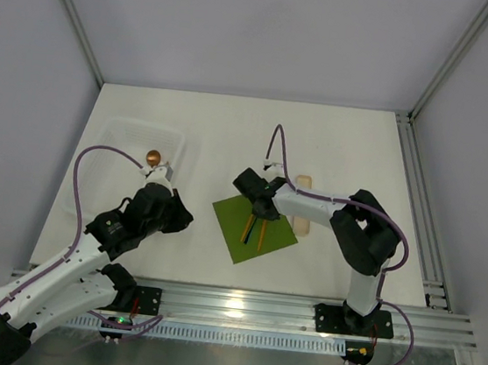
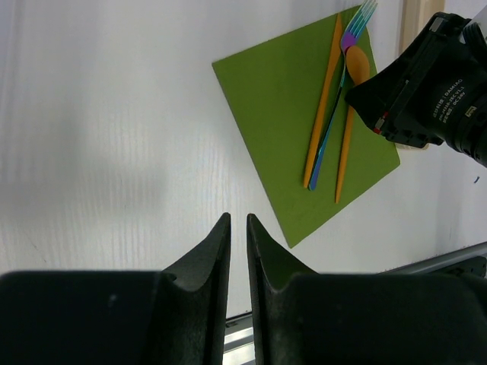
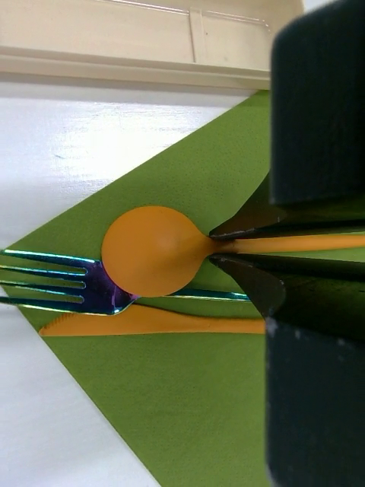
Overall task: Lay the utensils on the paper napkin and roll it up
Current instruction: Pick up the utensils from the napkin.
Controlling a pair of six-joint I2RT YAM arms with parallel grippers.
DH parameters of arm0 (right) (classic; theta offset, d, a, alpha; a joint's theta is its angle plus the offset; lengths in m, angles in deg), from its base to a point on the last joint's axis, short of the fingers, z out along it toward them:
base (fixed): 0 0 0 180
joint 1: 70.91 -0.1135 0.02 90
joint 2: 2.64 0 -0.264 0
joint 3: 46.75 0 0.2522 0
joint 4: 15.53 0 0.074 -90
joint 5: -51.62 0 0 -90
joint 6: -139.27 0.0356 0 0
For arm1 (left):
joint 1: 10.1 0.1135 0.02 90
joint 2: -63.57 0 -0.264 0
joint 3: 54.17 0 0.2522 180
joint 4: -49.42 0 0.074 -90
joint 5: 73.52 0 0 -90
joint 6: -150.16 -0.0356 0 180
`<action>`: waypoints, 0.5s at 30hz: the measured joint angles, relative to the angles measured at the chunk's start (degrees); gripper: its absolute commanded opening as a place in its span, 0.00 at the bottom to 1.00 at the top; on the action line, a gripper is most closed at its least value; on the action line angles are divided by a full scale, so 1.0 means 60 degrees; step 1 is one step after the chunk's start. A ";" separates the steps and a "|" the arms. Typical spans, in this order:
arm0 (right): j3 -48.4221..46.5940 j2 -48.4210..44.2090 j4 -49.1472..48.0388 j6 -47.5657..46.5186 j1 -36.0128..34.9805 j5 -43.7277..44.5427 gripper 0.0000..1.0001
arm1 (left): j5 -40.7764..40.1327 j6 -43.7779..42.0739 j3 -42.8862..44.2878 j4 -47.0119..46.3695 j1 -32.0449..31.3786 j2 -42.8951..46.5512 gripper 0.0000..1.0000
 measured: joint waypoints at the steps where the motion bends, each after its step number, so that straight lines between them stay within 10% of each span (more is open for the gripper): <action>1: 0.0022 0.0000 -0.0047 0.0033 0.0011 0.0000 0.12 | 0.0000 0.0000 0.0000 0.0000 0.0000 0.0000 0.15; 15: 0.0426 -0.0375 -0.0470 0.0597 0.0160 -0.0404 0.04 | 0.0000 -0.0004 0.0000 0.0000 0.0000 0.0000 0.15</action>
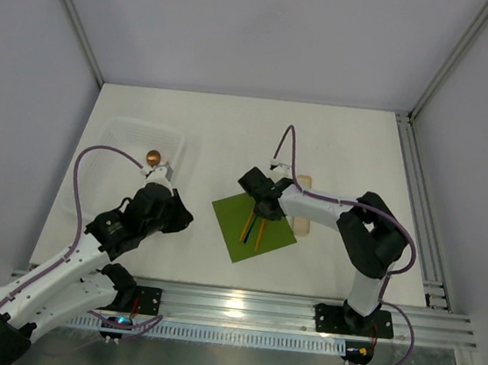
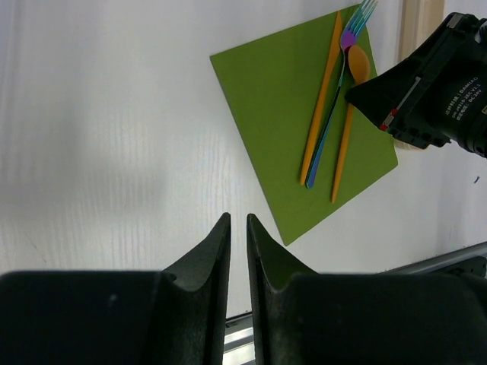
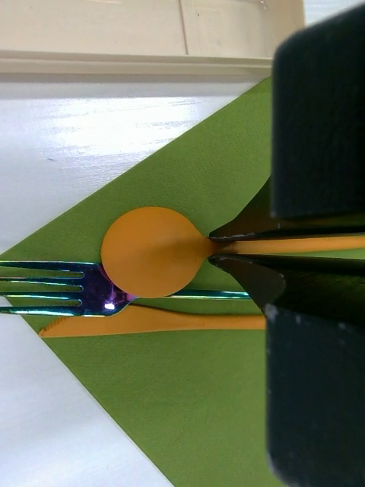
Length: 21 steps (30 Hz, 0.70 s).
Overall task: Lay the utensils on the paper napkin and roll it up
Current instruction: Pick up the utensils from the napkin.
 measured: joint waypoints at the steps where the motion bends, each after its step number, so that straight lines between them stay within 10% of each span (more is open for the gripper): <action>1: 0.0011 -0.0036 0.0000 0.0033 0.0000 -0.0022 0.04 | 0.0000 0.0000 0.0000 0.0000 0.0000 0.0000 0.15; 21: 0.0579 -0.0375 -0.0481 0.1581 0.0306 -0.0433 0.04 | 0.0000 0.0004 0.0000 0.0000 0.0000 0.0000 0.15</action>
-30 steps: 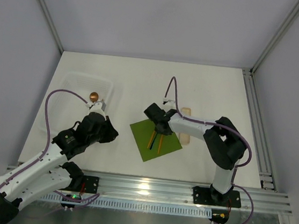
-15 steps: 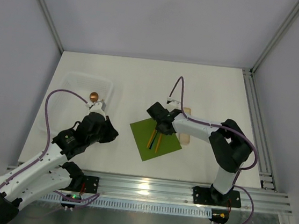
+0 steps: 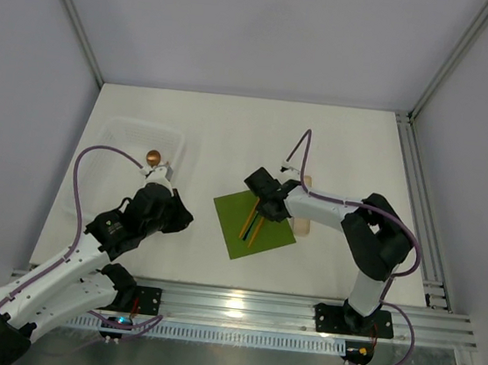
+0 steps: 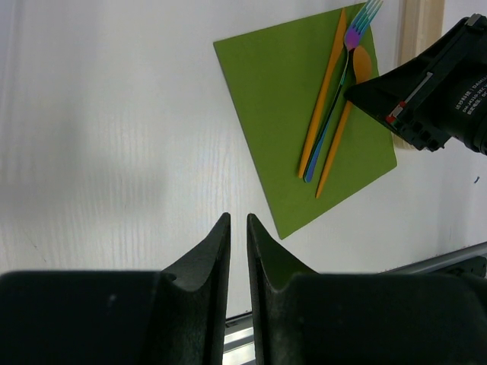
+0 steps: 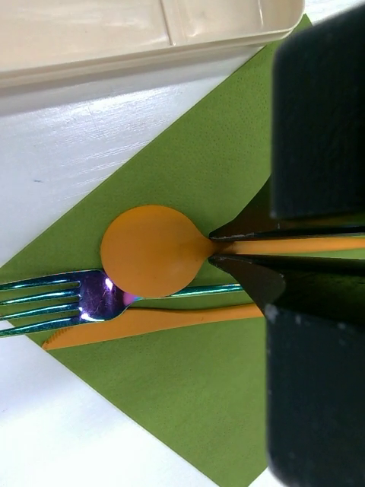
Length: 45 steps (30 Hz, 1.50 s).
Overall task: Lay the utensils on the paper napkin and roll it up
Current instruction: Pick up the utensils from the napkin, then place the utensils on the napkin.
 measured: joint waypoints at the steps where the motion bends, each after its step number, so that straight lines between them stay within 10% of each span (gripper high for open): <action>1: 0.0000 0.0000 -0.0033 0.0069 0.0018 -0.0004 0.04 | -0.0004 0.0000 0.0000 0.0000 0.0000 0.0004 0.15; 45: -0.0470 -0.0087 -0.0193 0.0820 0.0233 -0.0095 0.10 | -0.0004 -0.0004 -0.0004 0.0004 0.0000 0.0029 0.16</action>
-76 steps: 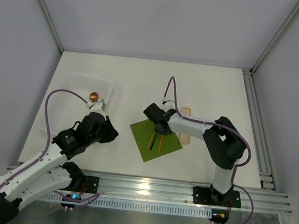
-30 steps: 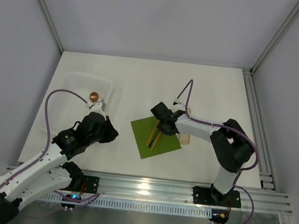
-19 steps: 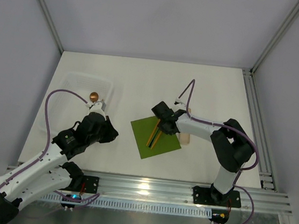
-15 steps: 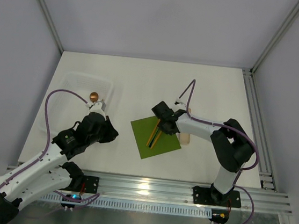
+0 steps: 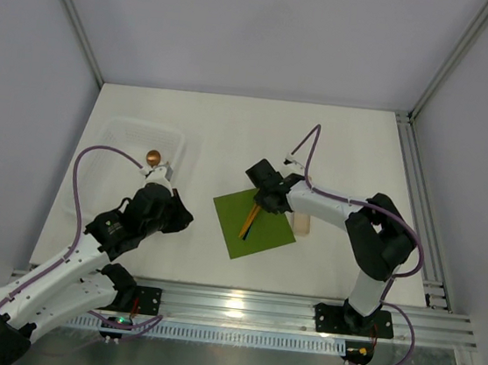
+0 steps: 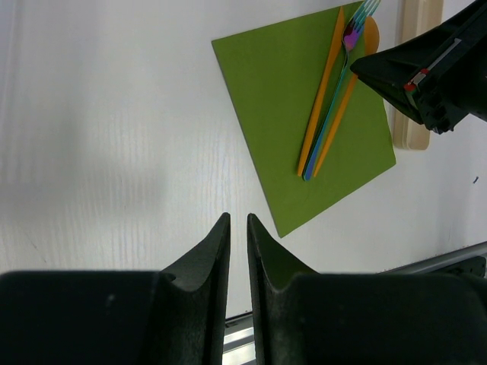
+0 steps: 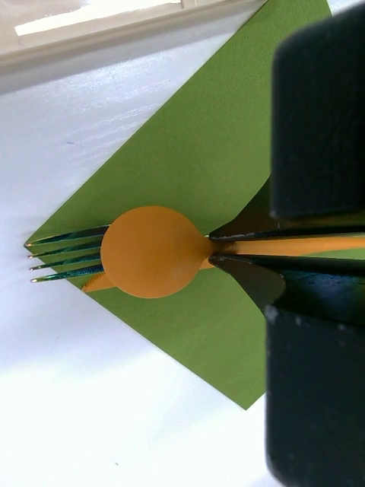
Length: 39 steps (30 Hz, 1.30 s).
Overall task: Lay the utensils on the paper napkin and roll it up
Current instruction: Place the utensils on the napkin.
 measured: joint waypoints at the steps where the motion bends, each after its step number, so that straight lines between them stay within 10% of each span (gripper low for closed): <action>1: -0.0040 0.0011 0.0007 0.0000 0.0000 0.0000 0.10 | 0.0000 -0.0004 0.0000 -0.0004 0.0000 0.0000 0.16; 39: 0.0047 0.0386 0.0357 0.0401 -0.0106 0.0335 0.20 | 0.0004 0.0000 -0.0080 -0.0004 0.0000 0.0026 0.16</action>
